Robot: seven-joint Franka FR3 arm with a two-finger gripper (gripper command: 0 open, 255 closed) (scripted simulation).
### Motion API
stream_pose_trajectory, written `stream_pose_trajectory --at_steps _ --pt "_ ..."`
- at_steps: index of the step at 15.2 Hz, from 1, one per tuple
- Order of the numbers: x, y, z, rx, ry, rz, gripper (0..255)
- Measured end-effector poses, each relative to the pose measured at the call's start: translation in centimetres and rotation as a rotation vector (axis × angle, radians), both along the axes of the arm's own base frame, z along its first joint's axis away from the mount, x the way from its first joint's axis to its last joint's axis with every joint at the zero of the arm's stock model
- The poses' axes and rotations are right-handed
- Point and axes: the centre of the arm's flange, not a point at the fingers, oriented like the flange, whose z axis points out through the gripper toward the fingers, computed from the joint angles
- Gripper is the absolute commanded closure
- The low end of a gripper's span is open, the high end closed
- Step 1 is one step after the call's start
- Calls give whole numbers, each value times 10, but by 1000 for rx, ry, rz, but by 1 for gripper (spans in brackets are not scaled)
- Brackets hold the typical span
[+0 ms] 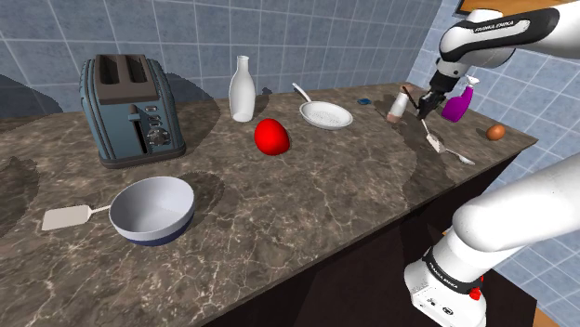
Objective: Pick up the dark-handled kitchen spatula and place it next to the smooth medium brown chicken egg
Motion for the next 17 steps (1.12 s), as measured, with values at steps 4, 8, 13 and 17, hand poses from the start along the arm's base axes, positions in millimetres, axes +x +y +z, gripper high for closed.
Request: stream_pose_trajectory --at_steps 4,8,13,17 --pt "-23 -46 -1 0 0 0 255" --pt "-48 -93 -1 0 0 -1 255" --pt "-81 -148 2 0 0 -1 255" --pt "-106 -195 1 0 1 -1 255"
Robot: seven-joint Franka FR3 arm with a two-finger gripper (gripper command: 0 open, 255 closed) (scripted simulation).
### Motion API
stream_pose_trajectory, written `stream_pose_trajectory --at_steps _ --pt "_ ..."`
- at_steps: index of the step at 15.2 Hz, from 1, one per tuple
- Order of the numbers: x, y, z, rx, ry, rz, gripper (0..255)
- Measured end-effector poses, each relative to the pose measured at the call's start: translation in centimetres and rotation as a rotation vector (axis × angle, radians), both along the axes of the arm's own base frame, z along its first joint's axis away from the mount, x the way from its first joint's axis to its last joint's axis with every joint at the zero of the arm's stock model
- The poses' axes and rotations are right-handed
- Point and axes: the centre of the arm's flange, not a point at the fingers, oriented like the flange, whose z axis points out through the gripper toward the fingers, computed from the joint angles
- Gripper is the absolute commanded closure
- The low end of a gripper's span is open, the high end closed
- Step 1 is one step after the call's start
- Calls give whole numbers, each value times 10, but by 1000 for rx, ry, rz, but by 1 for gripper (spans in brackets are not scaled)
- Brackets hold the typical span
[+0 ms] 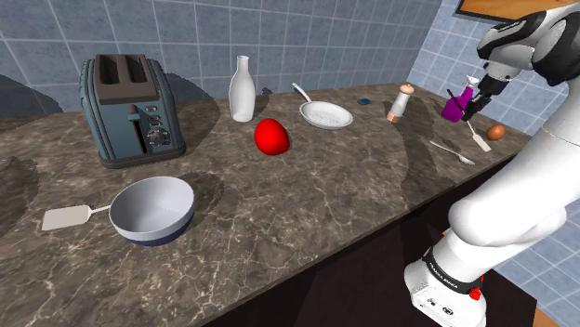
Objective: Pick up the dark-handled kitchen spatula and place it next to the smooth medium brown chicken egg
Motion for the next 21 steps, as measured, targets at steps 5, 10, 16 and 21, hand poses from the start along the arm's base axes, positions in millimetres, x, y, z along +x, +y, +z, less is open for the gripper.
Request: stream_pose_trajectory --at_steps 5,10,16,21 --pt "-32 -57 -3 -2 1 -1 255" --pt "-64 -114 -3 -2 1 0 255" --pt "-101 -183 -3 -3 1 0 255" --pt "-105 -190 -29 -1 0 3 255"
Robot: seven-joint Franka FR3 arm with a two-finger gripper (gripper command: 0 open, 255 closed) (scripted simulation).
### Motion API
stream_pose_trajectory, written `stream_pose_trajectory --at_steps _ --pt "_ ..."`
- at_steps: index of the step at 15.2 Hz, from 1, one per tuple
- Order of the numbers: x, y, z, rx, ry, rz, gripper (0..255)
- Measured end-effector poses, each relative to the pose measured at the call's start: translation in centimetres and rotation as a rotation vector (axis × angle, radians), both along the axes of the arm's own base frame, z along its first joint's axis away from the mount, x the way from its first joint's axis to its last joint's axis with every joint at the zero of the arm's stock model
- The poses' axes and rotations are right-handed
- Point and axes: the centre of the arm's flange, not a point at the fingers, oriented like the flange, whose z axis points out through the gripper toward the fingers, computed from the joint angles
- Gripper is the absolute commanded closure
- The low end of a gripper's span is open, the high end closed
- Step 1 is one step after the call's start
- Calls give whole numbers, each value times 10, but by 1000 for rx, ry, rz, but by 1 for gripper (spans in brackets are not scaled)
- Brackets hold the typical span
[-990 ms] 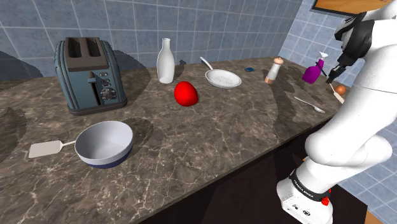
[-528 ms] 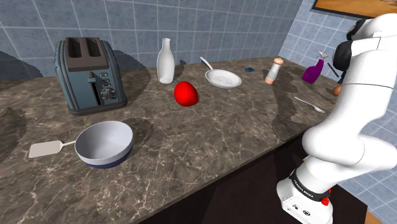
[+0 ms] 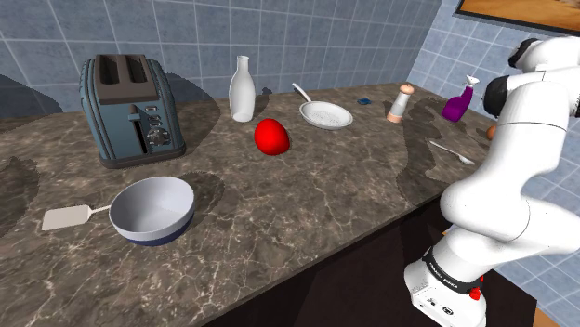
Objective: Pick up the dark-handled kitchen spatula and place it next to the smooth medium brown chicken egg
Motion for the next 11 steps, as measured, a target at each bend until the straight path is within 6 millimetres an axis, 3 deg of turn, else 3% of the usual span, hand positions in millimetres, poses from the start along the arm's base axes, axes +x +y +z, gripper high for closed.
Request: stream_pose_trajectory --at_steps 11 --pt "-1 1 -58 0 0 0 255"
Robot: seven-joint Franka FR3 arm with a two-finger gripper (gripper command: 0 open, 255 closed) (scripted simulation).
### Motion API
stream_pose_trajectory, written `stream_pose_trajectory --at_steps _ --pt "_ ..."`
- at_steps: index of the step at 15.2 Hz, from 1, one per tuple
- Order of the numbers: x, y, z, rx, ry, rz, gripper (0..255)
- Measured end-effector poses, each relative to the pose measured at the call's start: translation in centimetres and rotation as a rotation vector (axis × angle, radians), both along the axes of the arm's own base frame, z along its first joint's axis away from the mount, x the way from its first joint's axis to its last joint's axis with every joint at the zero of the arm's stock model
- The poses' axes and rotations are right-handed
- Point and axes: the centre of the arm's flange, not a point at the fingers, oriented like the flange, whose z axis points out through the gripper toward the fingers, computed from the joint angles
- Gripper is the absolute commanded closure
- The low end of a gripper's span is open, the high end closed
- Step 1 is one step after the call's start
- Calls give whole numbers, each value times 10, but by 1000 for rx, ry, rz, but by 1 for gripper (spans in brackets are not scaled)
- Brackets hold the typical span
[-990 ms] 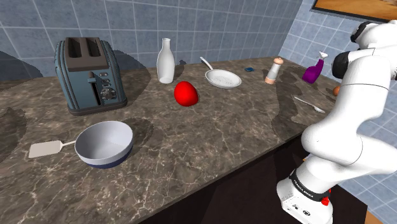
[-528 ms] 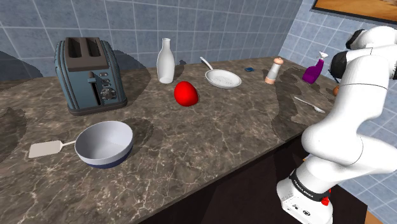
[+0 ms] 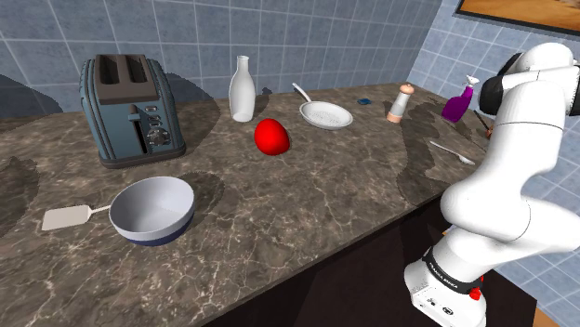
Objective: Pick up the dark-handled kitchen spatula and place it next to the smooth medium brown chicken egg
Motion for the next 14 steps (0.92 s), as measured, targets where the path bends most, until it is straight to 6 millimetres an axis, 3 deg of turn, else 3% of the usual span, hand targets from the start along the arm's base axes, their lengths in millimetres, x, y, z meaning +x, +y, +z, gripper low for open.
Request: stream_pose_trajectory --at_steps 10,14 --pt "1 -1 -52 0 0 0 255" --pt "1 0 -59 0 0 0 255"
